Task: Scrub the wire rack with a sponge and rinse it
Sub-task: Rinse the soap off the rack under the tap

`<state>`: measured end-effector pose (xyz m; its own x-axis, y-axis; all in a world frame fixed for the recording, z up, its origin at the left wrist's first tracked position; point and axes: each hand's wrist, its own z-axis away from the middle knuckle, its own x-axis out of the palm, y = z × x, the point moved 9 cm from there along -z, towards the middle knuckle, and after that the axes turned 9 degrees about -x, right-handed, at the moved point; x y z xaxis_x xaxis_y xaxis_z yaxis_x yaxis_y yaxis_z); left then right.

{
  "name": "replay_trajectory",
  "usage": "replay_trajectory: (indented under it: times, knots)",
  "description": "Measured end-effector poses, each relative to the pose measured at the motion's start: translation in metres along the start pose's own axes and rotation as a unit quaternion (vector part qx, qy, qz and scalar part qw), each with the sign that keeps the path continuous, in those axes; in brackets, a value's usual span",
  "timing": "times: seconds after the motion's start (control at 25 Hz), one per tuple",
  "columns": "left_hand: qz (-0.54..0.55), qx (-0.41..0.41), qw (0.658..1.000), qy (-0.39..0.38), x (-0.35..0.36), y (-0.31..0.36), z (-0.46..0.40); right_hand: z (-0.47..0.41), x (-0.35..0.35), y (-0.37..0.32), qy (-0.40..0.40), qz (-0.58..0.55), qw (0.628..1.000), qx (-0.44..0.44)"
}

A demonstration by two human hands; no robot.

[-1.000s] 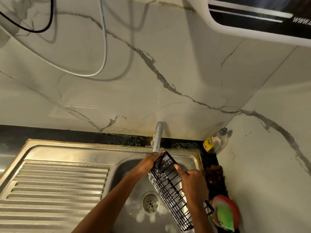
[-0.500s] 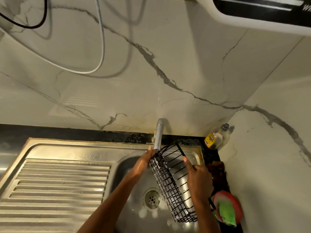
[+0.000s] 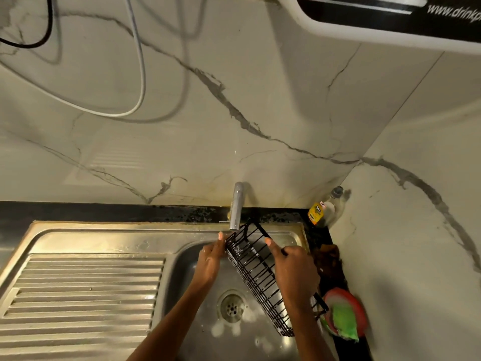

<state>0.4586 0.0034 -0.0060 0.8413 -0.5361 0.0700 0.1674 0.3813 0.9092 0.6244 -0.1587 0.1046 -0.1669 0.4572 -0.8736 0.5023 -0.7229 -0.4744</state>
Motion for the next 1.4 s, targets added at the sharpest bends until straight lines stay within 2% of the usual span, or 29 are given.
replay_trajectory:
  times: [0.16, 0.36, 0.52, 0.64, 0.76, 0.88, 1.0, 1.12, 1.28, 1.4]
  knots:
    - [-0.007, -0.054, 0.998, 0.001, -0.001, -0.03, -0.012, -0.003, -0.014, -0.008, 0.008, 0.041, 0.999, -0.018]
    - [-0.015, 0.0, 0.999, 0.032, -0.005, -0.005, -0.016, -0.004, -0.011, 0.008, -0.006, -0.002, 1.0, 0.012]
    - [-0.025, 0.027, 0.999, -0.03, 0.016, 0.008, -0.008, 0.004, -0.001, 0.012, -0.015, 0.029, 0.999, 0.013]
    - [-0.025, 0.025, 0.997, -0.072, 0.023, 0.02, -0.008, 0.001, -0.005, 0.011, -0.027, -0.038, 0.999, 0.005]
    - [-0.011, -0.097, 0.992, -0.083, 0.024, 0.022, -0.015, -0.002, -0.014, 0.009, -0.024, -0.094, 0.995, -0.022]
    - [-0.04, -0.127, 0.98, -0.149, 0.03, 0.006, -0.028, -0.003, -0.016, 0.014, -0.022, -0.111, 0.993, -0.026]
    - [0.018, -0.14, 0.978, -0.155, 0.026, -0.004, -0.038, -0.004, -0.005, 0.027, -0.014, -0.216, 0.976, -0.016]
    - [0.116, -0.186, 0.96, -0.174, 0.028, -0.003, -0.041, -0.006, 0.009, 0.027, -0.046, -0.202, 0.977, -0.047]
    - [0.043, -0.154, 0.972, -0.171, 0.032, 0.005, -0.041, -0.009, 0.032, 0.004, -0.083, -0.362, 0.926, -0.068]
    - [-0.006, -0.126, 0.979, -0.158, 0.032, 0.015, -0.033, -0.013, 0.037, -0.004, -0.07, -0.399, 0.911, -0.076]
